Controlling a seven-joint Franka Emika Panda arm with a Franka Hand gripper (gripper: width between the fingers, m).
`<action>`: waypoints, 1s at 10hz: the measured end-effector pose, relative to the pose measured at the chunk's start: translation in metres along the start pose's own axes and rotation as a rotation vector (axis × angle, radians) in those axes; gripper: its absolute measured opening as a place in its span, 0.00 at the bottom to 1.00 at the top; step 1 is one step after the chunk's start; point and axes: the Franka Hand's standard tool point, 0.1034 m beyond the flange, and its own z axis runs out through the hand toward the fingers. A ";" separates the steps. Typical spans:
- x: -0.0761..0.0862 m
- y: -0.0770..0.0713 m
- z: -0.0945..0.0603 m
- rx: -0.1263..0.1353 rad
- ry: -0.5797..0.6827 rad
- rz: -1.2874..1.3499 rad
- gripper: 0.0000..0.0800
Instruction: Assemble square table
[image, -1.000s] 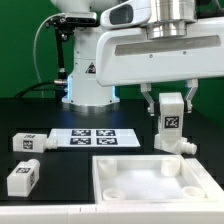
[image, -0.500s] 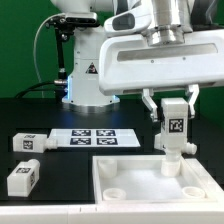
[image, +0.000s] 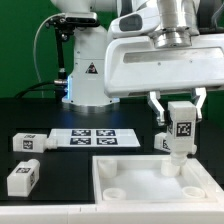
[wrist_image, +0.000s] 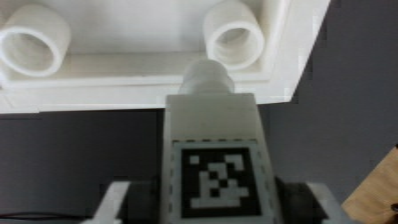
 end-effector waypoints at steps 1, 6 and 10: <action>0.000 -0.001 0.001 0.001 -0.002 -0.002 0.36; -0.011 -0.010 0.026 0.005 -0.025 -0.015 0.36; -0.015 -0.017 0.036 0.008 -0.031 -0.025 0.36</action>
Offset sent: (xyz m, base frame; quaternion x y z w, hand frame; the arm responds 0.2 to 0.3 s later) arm 0.0123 0.0076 -0.0148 0.0108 0.0136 0.0134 0.9998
